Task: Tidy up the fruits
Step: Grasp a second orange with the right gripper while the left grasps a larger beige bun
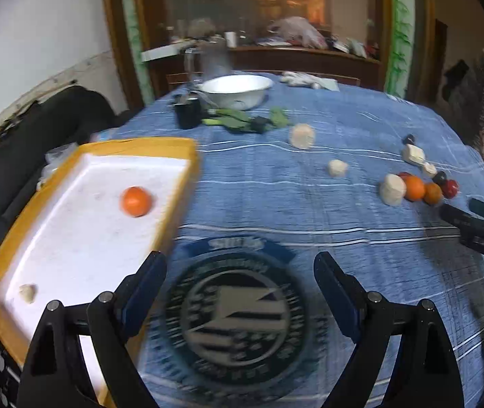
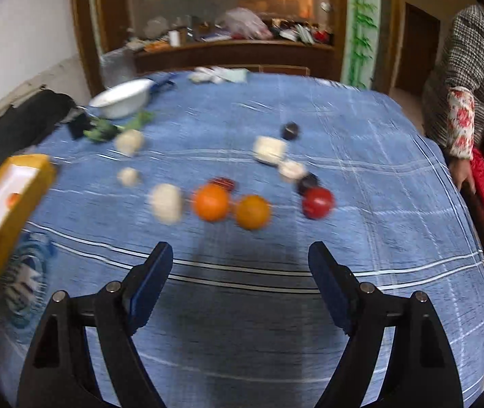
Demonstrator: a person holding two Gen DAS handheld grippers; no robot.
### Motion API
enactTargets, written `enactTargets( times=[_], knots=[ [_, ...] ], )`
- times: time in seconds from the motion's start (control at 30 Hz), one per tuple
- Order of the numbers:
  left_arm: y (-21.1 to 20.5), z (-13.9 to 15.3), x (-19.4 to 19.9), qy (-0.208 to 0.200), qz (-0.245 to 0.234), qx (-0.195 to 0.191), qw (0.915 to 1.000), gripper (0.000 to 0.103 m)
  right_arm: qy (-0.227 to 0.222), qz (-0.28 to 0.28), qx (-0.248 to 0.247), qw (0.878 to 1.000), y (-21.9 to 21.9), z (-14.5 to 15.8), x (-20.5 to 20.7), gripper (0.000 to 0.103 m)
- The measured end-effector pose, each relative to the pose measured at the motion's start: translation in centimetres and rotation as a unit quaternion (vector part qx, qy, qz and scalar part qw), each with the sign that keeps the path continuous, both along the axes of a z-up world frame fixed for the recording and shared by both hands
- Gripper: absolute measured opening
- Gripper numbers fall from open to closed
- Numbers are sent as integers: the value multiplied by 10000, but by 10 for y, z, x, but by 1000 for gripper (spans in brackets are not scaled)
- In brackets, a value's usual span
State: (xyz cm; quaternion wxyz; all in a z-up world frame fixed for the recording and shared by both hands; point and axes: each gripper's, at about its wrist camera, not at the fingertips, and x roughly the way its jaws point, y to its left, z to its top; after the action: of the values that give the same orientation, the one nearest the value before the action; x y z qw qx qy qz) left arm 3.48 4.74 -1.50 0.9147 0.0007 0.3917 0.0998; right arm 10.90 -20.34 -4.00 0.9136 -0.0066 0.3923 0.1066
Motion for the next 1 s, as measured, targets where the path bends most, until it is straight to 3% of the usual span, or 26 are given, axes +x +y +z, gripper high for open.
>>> enactTargets(
  times=[0.17,0.4,0.47,0.53,0.77,0.9,0.97,1.0],
  knots=[
    [-28,-9,22,80,-341,33,9994,89,55,168,-249,9995,-2,-12,20,79],
    [-63,-17,52,82,-721,-101,9973,89,255,166,-351,9989,2,-25,55,59],
    [-72,-19,61,89,-804,-128,9966,89,275,248,-326,9988,5,-25,62,50],
    [-83,-20,70,75,-908,-210,9956,89,330,297,-327,9985,8,-27,66,33],
    [-113,-28,97,147,-1083,-248,9937,88,398,264,-39,9989,1,-29,67,33],
    [-123,-40,114,344,-1092,-202,9932,73,446,189,184,9987,-9,-30,69,33],
    [-124,-45,121,441,-1039,-218,9934,57,442,140,245,9986,-14,-30,70,33],
    [-123,-48,124,482,-1038,-285,9930,55,447,115,268,9986,-16,-30,70,33]
  ],
)
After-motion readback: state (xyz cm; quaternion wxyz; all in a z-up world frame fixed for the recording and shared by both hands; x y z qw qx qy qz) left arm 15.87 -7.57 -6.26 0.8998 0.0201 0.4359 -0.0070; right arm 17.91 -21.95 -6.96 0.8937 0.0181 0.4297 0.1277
